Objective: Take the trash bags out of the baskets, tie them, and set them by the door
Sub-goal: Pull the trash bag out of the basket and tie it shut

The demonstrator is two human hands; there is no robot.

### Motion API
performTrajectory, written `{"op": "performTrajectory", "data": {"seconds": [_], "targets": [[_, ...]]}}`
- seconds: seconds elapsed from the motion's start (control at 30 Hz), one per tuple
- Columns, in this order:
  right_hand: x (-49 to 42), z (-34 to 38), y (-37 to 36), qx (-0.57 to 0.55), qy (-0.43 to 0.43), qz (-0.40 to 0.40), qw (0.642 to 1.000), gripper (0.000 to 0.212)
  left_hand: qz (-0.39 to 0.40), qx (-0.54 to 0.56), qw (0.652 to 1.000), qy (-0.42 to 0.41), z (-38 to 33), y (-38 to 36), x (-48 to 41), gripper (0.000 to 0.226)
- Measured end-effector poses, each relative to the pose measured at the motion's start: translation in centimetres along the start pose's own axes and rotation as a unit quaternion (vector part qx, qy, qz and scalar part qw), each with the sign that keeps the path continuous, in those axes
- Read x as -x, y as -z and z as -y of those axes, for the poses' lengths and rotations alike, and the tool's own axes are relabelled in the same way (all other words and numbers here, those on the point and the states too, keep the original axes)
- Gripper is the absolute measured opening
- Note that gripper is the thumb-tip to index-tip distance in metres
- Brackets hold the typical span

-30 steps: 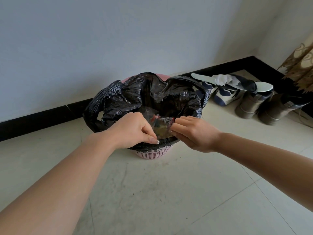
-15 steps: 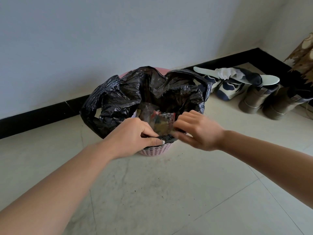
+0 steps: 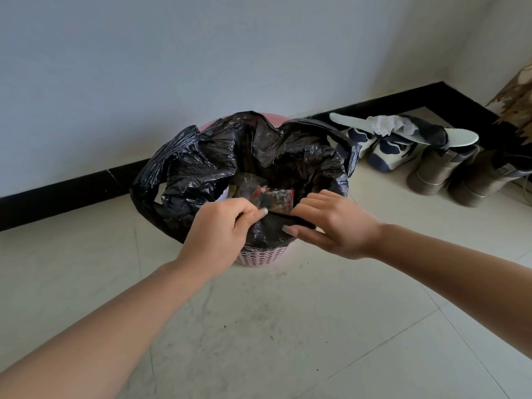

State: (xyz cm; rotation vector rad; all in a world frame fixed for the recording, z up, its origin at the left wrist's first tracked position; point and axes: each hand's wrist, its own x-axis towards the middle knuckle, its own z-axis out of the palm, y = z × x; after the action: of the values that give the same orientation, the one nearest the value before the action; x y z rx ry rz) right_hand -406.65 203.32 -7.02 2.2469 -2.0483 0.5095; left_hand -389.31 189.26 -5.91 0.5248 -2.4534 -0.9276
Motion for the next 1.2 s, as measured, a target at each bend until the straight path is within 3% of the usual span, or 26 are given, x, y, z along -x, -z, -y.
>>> {"op": "performTrajectory", "data": {"seconds": [0.17,0.27,0.37,0.5,0.6,0.73,0.87,0.9,0.97,1.07,1.13,1.2], "targets": [[-1.8,-0.2,0.8,-0.091,-0.106,-0.001,0.99,0.028,-0.053,-0.009,0.994,0.098,0.4,0.1,-2.2,0.033],[-3.3,-1.1,1.6,-0.122,-0.205,0.044,0.97,0.026,0.015,0.036,0.995,0.097,0.4,0.4,-2.4,0.034],[-4.5,-1.7,1.9,-0.135,-0.258,0.011,0.957,0.028,0.101,0.008,0.99,0.095,0.9,0.8,-2.4,0.025],[-4.7,-0.9,1.9,-0.16,-0.244,0.006,0.956,0.035,0.025,-0.073,0.992,0.095,1.3,1.0,-2.7,0.042],[-4.0,-1.3,2.0,-0.049,-0.212,0.074,0.973,0.043,-0.035,-0.07,0.992,0.094,1.9,1.2,-3.1,0.038],[-2.9,-3.1,1.4,0.08,-0.215,-0.009,0.973,0.029,-0.034,-0.094,0.993,0.058,2.9,1.5,-3.1,0.035],[-2.8,-4.0,2.9,0.104,-0.331,-0.022,0.938,0.064,0.106,-0.101,0.988,0.057,3.3,2.3,-2.8,0.007],[-3.1,-4.0,3.0,0.091,-0.366,-0.02,0.926,0.07,0.115,-0.119,0.986,0.037,3.7,2.6,-2.7,0.013],[-3.6,-4.3,3.2,0.052,-0.434,-0.026,0.899,0.075,0.084,-0.145,0.986,0.007,4.1,3.0,-2.6,0.039],[-4.2,-4.9,3.2,-0.025,-0.543,-0.038,0.839,0.075,-0.018,-0.189,0.981,0.028,4.1,4.1,-2.2,0.053],[-4.5,-5.4,3.0,-0.115,-0.596,-0.058,0.793,0.078,-0.071,-0.176,0.976,0.109,4.2,4.5,-2.1,0.068],[-4.9,-5.5,2.7,-0.191,-0.598,-0.085,0.774,0.079,-0.124,-0.111,0.954,0.248,4.0,5.0,-2.2,0.085]]}}
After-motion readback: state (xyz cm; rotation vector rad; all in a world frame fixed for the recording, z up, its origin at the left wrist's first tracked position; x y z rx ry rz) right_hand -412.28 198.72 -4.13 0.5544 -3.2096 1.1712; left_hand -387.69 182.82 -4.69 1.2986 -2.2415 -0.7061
